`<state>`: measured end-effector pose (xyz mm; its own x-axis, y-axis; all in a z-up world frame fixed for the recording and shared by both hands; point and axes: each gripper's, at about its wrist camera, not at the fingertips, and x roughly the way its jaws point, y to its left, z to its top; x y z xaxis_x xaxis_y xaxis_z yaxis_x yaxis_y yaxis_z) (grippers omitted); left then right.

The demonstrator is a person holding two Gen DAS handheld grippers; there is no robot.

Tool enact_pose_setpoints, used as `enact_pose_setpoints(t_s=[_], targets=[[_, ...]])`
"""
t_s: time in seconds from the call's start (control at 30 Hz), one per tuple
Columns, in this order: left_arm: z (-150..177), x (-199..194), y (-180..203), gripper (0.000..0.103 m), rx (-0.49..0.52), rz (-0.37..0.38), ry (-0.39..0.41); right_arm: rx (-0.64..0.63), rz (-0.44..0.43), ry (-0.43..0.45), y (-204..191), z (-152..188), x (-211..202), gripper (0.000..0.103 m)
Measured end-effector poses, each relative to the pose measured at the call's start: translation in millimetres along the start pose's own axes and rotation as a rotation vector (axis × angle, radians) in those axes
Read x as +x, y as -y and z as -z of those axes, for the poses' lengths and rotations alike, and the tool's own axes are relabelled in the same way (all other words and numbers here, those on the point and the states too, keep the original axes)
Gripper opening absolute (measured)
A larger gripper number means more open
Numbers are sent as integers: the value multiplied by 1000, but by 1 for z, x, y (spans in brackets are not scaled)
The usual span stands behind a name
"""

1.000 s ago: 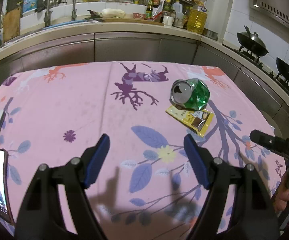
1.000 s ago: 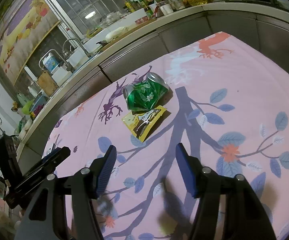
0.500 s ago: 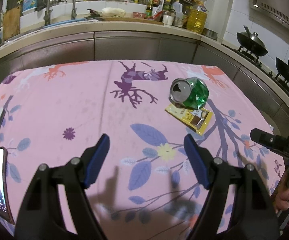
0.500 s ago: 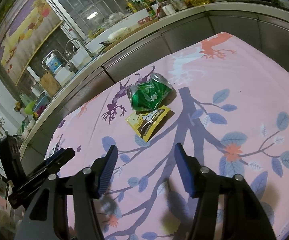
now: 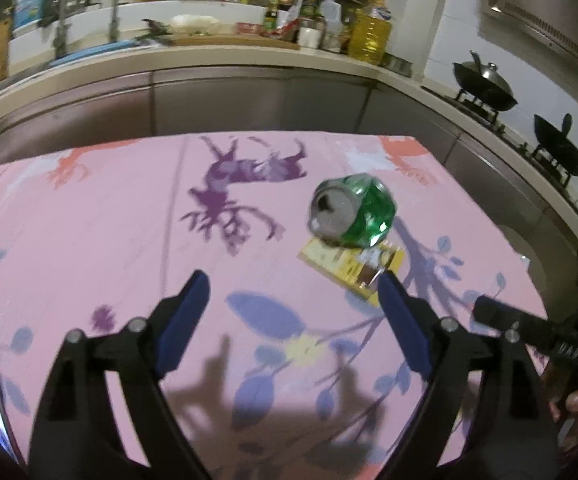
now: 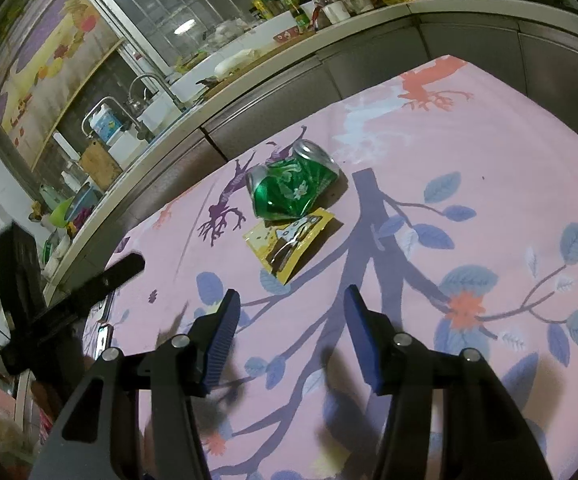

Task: Collect trash
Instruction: 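Grasp the green can with the right tool while the left tool grasps the yellow packet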

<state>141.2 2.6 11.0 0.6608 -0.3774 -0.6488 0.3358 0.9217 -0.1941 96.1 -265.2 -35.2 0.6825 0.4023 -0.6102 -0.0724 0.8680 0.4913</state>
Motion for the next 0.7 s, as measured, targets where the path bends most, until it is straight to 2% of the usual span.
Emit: enact_pose_setpoints(t_s=[0.13,0.23,0.43,0.7], targets=[[-22,24,5,84,2,51,-29,22,-13,6,11,-12,6,51],[-37,44,9,84,5,60,-43,64,-40,5,21,-29,19,48],[-64,68,-13,84,-64,92,-58,129,-89,-33,38,-66,62,41],[-54,90,-34,84,-105,90,-108,181,-142,-96,48,-85,113,40]])
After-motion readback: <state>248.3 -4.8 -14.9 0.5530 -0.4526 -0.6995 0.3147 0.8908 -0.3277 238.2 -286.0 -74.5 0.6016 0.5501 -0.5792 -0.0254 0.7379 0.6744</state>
